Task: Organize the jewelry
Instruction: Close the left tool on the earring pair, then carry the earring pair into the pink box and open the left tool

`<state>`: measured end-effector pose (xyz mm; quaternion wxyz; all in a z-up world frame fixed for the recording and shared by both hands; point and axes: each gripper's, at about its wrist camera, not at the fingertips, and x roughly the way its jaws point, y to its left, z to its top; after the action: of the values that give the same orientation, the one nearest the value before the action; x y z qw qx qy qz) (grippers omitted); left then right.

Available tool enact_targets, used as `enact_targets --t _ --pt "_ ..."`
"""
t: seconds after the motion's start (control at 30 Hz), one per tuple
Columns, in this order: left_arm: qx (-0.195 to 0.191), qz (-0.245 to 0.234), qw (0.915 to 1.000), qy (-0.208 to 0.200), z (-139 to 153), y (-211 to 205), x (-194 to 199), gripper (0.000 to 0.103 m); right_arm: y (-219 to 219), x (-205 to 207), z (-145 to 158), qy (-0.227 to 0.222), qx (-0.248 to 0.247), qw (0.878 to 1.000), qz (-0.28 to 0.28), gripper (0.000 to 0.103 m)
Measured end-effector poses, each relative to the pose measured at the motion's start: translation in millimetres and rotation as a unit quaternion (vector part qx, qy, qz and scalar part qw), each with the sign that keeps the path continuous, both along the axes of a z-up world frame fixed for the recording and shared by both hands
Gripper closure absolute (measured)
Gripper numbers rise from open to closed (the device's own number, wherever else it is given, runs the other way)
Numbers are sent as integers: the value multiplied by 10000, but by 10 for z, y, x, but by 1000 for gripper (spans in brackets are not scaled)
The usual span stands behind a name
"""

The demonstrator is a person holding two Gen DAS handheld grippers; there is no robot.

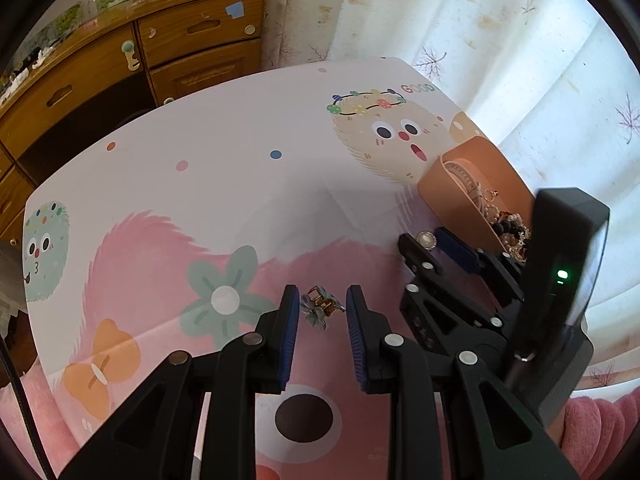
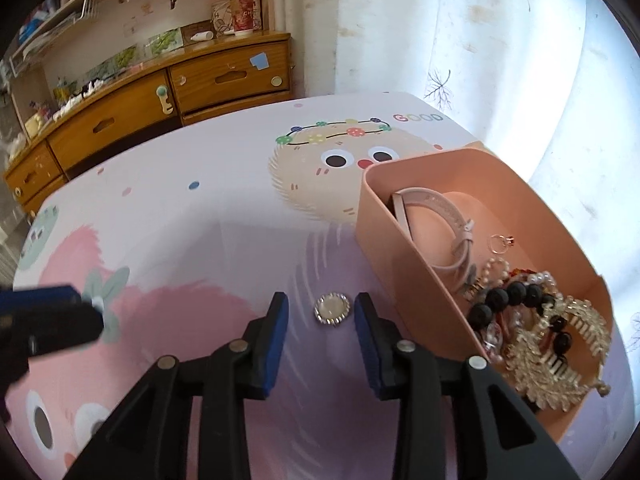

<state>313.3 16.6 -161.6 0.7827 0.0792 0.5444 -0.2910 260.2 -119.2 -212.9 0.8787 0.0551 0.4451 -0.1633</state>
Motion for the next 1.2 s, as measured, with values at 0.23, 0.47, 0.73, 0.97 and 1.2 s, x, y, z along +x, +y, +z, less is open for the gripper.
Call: enact_targets --t 0.23,0.47,0.73,0.97,1.2 --pt "-58 131 9997 -190 239 67 -163 81 58 -49 0 -8 -27 9998 190 86" --pt "-233 200 9982 -519 565 185 -389 81 137 -285 96 32 115 9980 615 93" --pt "-303 177 9970 -695 742 63 -600 81 76 -777 407 -291 194 9949 949 94" --pt "-445 -43 9959 -789 878 -298 -840 81 -148 -1116 757 -545 145 9923 1107 94" --pt "-492 -91 9963 -698 901 -766 -976 81 -529 -1354 976 -588 -161 9864 1527 93"
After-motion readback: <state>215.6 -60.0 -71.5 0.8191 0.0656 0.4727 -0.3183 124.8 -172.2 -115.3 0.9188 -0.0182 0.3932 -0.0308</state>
